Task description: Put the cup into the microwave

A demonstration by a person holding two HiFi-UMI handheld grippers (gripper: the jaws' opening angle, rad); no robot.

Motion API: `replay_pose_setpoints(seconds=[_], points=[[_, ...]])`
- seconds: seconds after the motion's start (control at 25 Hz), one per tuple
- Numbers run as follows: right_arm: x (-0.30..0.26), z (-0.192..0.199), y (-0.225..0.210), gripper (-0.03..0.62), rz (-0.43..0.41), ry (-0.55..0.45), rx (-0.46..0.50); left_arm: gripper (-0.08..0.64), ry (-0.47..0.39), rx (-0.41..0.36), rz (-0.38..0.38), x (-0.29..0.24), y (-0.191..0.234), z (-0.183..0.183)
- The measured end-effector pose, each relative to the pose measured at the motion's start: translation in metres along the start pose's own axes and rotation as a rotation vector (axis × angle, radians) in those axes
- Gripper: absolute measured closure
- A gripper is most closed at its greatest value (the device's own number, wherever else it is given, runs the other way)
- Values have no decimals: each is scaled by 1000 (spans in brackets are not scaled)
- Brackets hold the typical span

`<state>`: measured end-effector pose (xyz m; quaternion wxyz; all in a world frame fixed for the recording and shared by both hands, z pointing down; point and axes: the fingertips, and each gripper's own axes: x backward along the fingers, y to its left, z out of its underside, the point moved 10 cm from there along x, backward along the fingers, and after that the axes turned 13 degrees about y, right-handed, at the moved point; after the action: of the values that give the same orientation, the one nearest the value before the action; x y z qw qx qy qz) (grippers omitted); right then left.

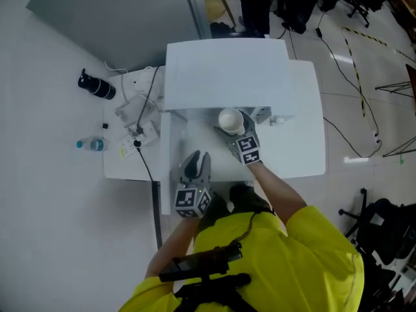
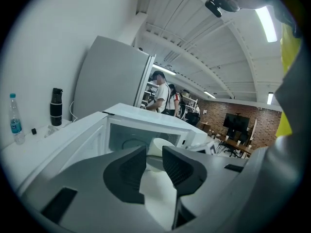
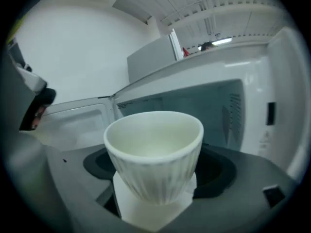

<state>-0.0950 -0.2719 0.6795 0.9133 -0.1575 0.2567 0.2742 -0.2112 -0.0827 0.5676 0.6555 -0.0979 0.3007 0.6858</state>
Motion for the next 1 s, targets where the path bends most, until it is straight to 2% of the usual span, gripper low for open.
replay_pose_setpoints(seconds=[0.24, 0.48, 0.68, 0.8, 0.84, 1.0], points=[[-66, -14, -18, 124, 68, 5, 46, 459, -8, 38, 33, 4, 11, 4], [-94, -22, -32, 123, 113, -7, 31, 458, 16, 17, 51, -9, 11, -4], [-101, -29, -47, 121, 142, 1, 16, 458, 48, 3, 58, -21, 14, -3], [-98, -35, -49, 112, 122, -6, -5, 458, 54, 3, 58, -22, 16, -4], [-95, -32, -49, 78, 123, -6, -22, 459, 54, 3, 57, -23, 16, -4], [-65, -6, -30, 75, 119, 32, -22, 457, 53, 7, 60, -25, 19, -6]])
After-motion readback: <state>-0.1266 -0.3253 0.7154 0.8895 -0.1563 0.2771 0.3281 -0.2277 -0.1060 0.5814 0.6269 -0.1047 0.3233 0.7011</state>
